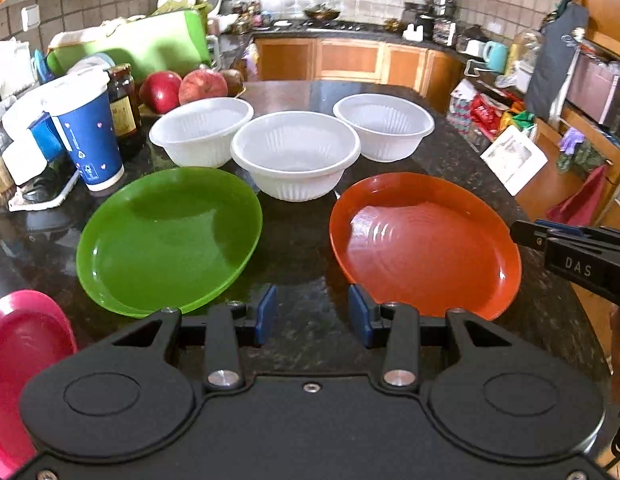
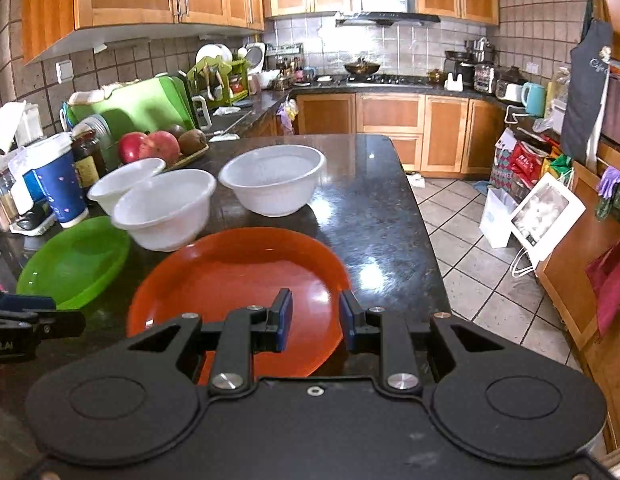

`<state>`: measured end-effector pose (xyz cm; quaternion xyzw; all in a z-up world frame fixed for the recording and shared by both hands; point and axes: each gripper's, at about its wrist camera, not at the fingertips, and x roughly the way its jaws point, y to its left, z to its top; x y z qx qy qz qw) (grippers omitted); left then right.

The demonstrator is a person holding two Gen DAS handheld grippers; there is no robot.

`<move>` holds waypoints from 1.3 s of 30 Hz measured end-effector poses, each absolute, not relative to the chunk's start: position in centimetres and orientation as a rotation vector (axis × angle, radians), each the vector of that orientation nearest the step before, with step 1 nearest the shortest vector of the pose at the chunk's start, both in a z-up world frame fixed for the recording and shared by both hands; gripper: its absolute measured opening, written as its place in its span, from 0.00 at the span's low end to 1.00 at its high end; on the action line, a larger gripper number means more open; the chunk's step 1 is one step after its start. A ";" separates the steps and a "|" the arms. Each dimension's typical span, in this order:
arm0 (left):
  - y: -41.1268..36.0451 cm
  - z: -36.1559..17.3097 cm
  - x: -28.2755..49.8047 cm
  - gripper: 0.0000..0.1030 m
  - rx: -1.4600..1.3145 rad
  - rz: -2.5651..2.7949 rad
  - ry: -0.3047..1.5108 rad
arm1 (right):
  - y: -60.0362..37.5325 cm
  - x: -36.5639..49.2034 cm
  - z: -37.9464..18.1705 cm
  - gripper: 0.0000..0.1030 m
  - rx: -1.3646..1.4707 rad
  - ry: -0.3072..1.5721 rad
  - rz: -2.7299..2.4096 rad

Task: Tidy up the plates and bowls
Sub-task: 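Close the left tool on the orange plate's rim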

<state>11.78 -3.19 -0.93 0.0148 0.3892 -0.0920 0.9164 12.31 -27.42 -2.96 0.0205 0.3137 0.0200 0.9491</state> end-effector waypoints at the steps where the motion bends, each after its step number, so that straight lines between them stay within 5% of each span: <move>1: -3.6 -1.1 12.1 0.49 0.027 -0.179 0.809 | -27.7 12.8 -3.2 0.27 0.040 0.644 0.044; 21: -6.5 -2.9 16.3 0.43 0.022 -0.120 0.905 | -29.7 18.3 -6.1 0.27 0.012 0.727 0.154; 33: -7.1 -3.6 17.1 0.19 0.022 -0.140 0.929 | -29.9 18.5 -6.2 0.23 0.014 0.736 0.143; 39: -6.8 -3.5 16.3 0.19 0.023 -0.118 0.931 | -29.7 17.9 -6.1 0.17 0.018 0.746 0.150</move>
